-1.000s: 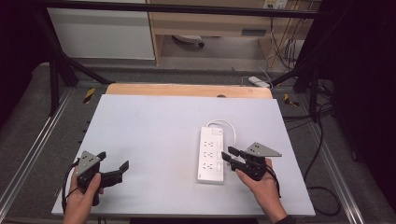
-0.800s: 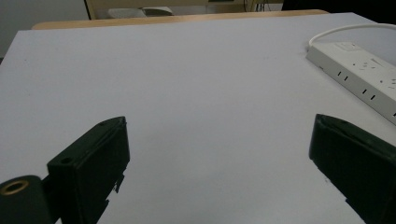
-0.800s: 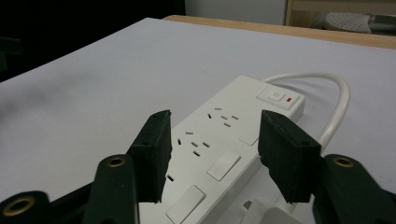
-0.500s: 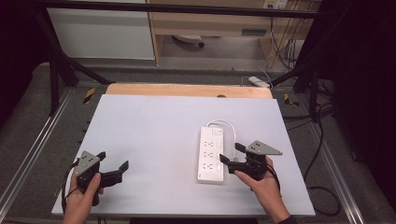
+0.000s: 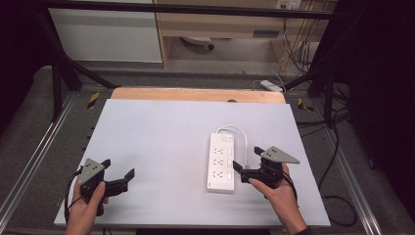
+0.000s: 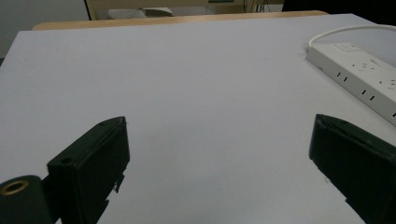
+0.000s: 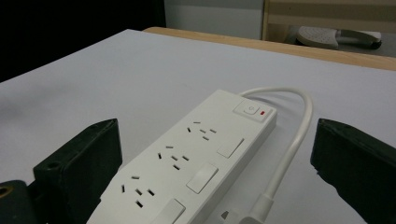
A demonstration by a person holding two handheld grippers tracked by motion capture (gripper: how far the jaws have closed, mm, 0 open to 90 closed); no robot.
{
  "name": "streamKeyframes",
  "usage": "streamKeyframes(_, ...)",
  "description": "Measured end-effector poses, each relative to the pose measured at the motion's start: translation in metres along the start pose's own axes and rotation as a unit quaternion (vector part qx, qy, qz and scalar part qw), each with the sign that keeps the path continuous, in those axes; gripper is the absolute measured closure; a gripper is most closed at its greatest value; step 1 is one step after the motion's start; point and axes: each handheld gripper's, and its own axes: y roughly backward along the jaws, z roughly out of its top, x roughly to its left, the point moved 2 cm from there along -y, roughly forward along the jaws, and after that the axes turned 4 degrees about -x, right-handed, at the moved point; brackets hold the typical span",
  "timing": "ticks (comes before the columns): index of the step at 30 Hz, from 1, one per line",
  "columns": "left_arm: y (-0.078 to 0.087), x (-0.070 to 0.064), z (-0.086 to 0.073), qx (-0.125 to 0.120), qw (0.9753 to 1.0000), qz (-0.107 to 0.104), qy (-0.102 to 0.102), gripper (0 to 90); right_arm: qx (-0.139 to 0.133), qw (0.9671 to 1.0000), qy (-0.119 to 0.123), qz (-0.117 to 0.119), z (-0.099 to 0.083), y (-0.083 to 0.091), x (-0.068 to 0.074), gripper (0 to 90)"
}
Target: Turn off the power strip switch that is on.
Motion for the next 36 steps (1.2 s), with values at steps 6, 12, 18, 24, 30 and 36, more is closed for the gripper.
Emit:
streamKeyframes(6, 0.000, 0.000, 0.000, 0.000, 1.0000, -0.001, -0.001, 5.4, -0.005, 1.0000, -0.002, -0.008, 0.002, 0.005, -0.006, 3.1)
streamKeyframes(12, 0.000, 0.000, 0.000, -0.001, 1.0000, 0.000, 0.000, 5.4, -0.013, 0.9999, -0.001, -0.011, 0.005, 0.011, -0.011, 3.1)
streamKeyframes(18, 0.001, 0.000, 0.000, -0.002, 1.0000, 0.001, 0.000, 5.4, -0.020, 0.9996, -0.003, -0.017, 0.007, 0.016, -0.015, 2.9)
streamKeyframes(24, 0.001, 0.000, 0.001, -0.002, 1.0000, 0.000, 0.001, 5.5, -0.026, 0.9993, -0.002, -0.026, 0.009, 0.023, -0.021, 3.0)
streamKeyframes(30, 0.001, 0.000, 0.001, -0.002, 1.0000, 0.000, 0.001, 5.4, -0.032, 0.9989, -0.001, -0.034, 0.010, 0.031, -0.027, 3.3)
streamKeyframes(36, 0.001, 0.000, 0.001, -0.003, 1.0000, 0.000, 0.000, 5.4, -0.036, 0.9987, -0.006, -0.035, 0.011, 0.038, -0.032, 3.3)
